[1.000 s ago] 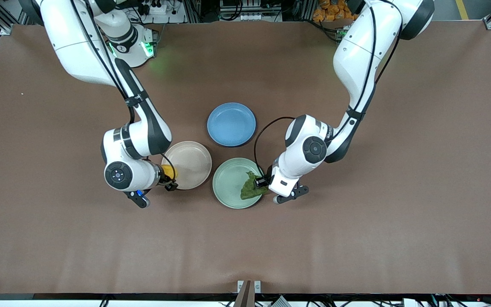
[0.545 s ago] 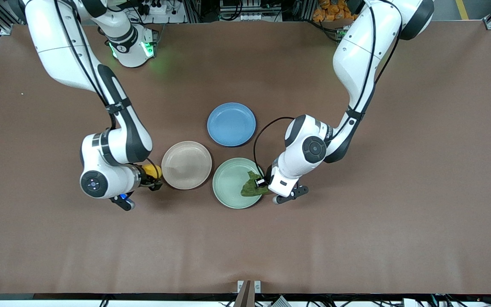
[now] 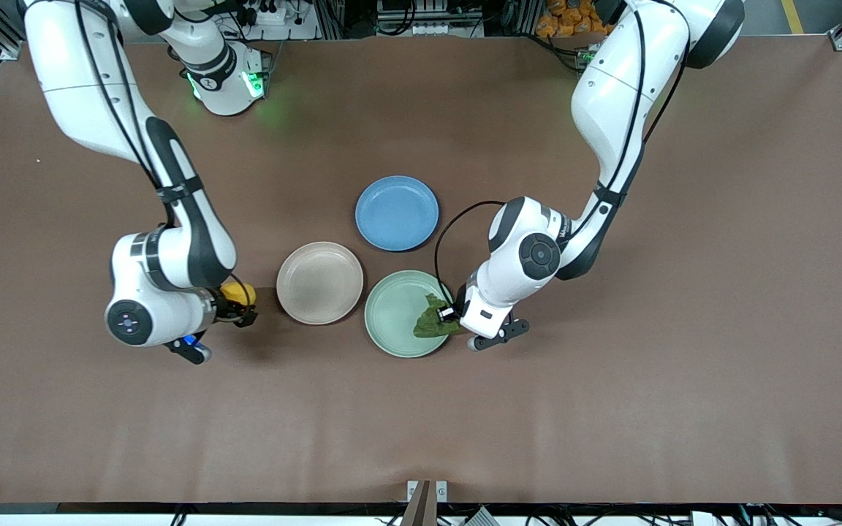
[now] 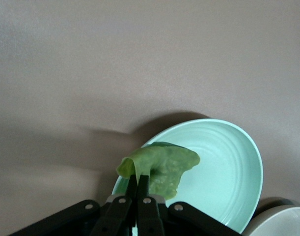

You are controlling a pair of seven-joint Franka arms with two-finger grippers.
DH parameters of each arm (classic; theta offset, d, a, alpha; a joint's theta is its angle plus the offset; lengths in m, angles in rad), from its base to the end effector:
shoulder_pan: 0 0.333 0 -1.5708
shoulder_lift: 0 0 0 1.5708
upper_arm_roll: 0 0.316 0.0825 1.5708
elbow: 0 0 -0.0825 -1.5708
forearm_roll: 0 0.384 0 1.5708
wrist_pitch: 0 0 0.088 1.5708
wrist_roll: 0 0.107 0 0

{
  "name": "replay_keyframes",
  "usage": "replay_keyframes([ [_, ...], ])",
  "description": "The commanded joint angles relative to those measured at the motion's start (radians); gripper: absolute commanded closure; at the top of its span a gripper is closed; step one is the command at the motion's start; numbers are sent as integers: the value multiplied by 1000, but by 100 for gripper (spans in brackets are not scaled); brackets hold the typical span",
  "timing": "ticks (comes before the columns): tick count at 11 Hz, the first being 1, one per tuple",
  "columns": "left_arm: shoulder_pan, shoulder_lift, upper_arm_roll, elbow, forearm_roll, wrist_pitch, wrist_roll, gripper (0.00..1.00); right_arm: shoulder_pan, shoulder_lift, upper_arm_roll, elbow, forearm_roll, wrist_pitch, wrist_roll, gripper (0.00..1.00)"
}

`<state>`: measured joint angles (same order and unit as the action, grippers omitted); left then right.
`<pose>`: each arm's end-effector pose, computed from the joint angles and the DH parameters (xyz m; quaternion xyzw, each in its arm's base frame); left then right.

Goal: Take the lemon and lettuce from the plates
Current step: 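Lift the lemon off the beige plate while the left gripper lifts the lettuce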

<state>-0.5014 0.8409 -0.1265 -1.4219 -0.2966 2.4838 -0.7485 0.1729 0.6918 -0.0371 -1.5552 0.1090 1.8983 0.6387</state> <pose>0.6183 -0.4219 0.2188 0.9646 0.1901 -0.0090 0.1826 0.6551 0.1005 0.2175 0.9471 -0.2681 -0.1734 0.0325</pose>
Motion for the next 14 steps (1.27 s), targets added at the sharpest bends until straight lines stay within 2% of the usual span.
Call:
replay_keyframes([
  [1, 6, -34, 14, 8, 66, -92, -9, 100, -53, -5, 10, 3, -18, -24, -103, 77],
  [5, 38, -92, 15, 6, 111, -170, 1, 100, -165, -2, 10, 1, -86, -24, -325, 77],
  [7, 63, -133, 16, 5, 131, -258, 30, 100, -217, 6, 8, 1, -94, -16, -434, 77],
  [11, 122, -229, 15, -2, 169, -460, 76, 100, -259, 17, 10, -2, -115, 13, -504, 76],
  [13, 145, -258, 15, -6, 171, -521, 87, 100, -259, 43, 11, -2, -103, 22, -496, 69],
  [14, 165, -279, 13, -11, 185, -551, 92, 100, -259, 48, 11, -2, -103, 33, -496, 59],
])
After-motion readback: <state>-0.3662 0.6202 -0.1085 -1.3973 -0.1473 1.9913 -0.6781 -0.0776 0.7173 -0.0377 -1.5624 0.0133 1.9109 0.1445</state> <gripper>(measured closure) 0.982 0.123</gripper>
